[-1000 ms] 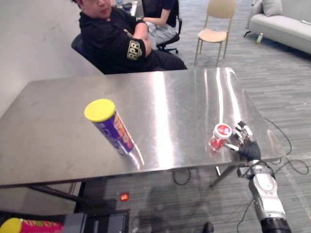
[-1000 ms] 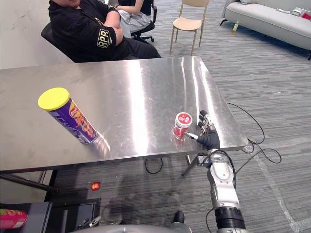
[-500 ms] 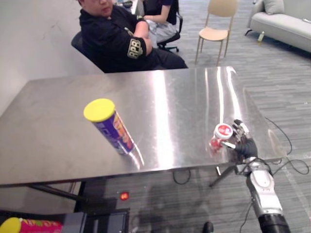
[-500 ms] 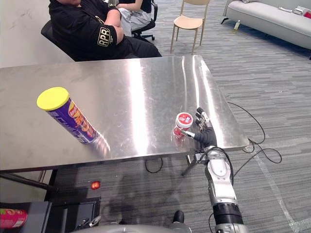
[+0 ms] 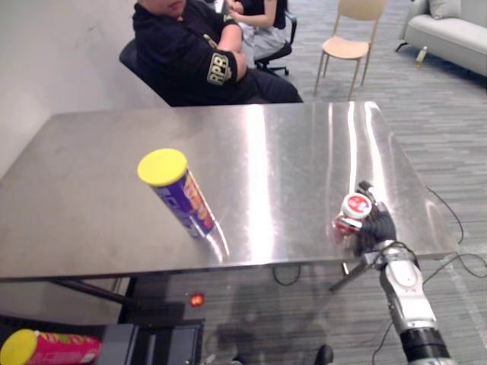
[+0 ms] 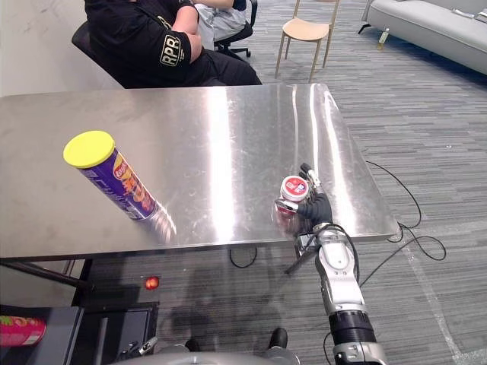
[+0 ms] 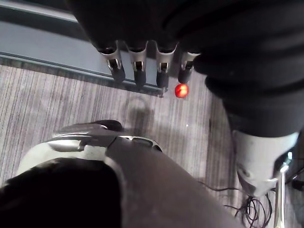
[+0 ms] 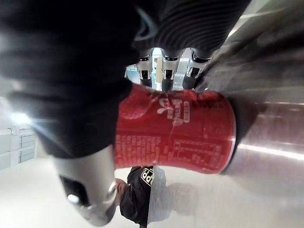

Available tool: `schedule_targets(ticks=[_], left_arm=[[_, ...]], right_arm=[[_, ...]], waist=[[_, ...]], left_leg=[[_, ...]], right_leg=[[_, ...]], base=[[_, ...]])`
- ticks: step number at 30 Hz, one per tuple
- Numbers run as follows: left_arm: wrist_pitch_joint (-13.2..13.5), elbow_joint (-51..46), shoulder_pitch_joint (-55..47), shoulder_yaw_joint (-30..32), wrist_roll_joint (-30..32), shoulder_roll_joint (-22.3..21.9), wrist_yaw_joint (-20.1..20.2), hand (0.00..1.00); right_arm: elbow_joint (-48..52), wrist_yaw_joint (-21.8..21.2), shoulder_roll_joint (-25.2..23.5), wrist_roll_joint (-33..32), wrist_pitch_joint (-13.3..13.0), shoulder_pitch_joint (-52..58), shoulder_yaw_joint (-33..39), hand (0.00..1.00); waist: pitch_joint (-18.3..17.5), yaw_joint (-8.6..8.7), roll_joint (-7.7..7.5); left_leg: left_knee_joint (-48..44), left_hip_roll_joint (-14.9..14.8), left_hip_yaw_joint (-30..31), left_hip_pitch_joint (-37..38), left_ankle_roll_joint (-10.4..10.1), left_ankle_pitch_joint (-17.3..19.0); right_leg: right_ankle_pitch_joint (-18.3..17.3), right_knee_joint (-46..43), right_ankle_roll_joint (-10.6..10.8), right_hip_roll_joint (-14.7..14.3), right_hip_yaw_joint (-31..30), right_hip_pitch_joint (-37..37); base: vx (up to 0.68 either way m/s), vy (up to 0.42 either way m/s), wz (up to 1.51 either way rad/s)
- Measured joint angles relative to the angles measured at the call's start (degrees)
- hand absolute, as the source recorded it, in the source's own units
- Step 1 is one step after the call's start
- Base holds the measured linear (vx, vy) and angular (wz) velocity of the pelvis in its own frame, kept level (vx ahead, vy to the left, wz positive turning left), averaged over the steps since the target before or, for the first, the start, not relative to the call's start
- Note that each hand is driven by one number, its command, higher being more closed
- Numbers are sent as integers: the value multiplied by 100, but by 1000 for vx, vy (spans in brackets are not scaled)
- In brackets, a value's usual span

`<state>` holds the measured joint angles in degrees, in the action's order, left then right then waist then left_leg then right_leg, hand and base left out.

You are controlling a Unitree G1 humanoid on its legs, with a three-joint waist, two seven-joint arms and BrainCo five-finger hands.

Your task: Put the gum and the chips on the shelf.

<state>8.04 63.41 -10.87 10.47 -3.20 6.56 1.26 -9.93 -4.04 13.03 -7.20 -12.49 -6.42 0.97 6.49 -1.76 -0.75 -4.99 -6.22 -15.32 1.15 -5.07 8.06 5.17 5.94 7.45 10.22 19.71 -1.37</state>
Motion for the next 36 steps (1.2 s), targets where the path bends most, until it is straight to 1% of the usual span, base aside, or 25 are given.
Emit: schedule_targets(ticks=[9, 12, 19, 25, 26, 28, 36], left_arm=[[-5, -6, 0, -1, 8, 2, -68, 0], [-5, -15, 0, -1, 16, 2, -90, 0], [-6, -20, 12, -1, 189, 3, -97, 0], [-5, -25, 15, 0, 210, 12, -114, 0], [-5, -62, 11, 11, 217, 24, -122, 0], [-5, -61, 7, 11, 222, 24, -122, 0], [-2, -58, -6, 65, 224, 29, -136, 0]], right_arm=[[1, -16, -9, 50, 1, -87, -414, 100], [4, -28, -5, 50, -2, -105, -519, 100], [81, -88, -6, 50, -8, -84, -687, 100], [406, -152, -16, 46, 40, 145, -810, 100], [1070, -222, -70, 21, 59, 429, -764, 100], [1255, -224, -71, -54, 55, 449, -685, 100], [1871, -153, -70, -60, 41, 749, 1, 100]], waist=[[7, -7, -11], [25, -8, -41], [37, -7, -62], [45, -9, -75], [61, -10, -104], [60, -6, -103], [56, 3, -96]], left_leg=[[101, 21, 28, 7, 0, -56], [102, 20, 26, 11, 0, -58], [139, 21, 22, 30, -2, -68], [191, 27, 26, 128, -3, -77], [199, 34, 29, 203, -3, -77], [188, 34, 29, 210, -3, -77], [182, 33, 37, 217, 0, -104]], right_leg=[[0, 4, 0, 7, 31, 8], [0, 4, 0, 7, 30, 6], [0, 7, 0, 5, 27, 4], [0, 9, 0, 5, 36, -73], [0, 10, 0, 14, 40, -147], [0, 10, 0, 17, 40, -159], [0, 11, 2, 17, 40, -173]], base=[[-1, 2, 2], [0, 0, 0], [0, 0, 0], [0, 0, 0], [-35, 28, 1], [-44, 15, 0], [-17, -1, 0]])
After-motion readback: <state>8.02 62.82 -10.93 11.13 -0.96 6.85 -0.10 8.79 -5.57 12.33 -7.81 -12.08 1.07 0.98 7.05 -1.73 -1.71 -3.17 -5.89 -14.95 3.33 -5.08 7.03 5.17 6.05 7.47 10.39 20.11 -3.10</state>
